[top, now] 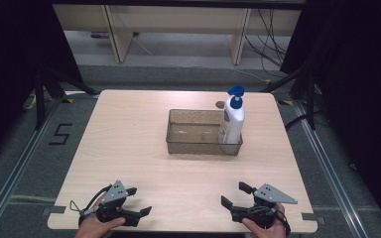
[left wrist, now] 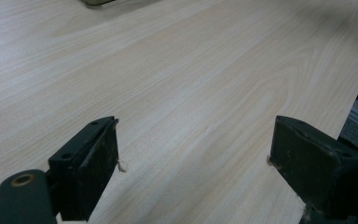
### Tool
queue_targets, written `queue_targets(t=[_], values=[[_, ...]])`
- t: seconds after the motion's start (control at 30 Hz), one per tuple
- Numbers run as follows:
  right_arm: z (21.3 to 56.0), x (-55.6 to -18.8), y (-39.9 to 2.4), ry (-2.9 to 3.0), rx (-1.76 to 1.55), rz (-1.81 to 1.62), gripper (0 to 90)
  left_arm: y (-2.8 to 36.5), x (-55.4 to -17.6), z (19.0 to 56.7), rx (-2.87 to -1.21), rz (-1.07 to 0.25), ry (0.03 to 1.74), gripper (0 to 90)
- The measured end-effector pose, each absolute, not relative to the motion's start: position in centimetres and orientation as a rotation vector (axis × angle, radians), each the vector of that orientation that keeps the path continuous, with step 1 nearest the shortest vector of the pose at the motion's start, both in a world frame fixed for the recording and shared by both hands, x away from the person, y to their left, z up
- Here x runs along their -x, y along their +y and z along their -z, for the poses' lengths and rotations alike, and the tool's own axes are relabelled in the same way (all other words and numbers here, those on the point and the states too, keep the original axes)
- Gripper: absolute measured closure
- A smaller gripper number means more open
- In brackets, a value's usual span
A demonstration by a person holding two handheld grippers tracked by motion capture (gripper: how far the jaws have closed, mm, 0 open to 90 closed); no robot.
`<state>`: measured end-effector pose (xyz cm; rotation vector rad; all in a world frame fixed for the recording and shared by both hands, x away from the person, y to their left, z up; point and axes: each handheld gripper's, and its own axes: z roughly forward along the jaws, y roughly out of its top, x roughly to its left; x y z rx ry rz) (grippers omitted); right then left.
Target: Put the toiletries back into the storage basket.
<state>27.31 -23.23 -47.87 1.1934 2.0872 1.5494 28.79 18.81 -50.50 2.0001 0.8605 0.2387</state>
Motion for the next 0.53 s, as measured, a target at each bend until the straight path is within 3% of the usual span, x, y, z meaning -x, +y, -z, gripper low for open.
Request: queue_targets(t=[0.53], values=[[48.05,-27.42,-23.11,2.093,-1.189,-1.549,15.3,18.77,-28.78,50.53,-2.002,-0.239,0.863,14.8]])
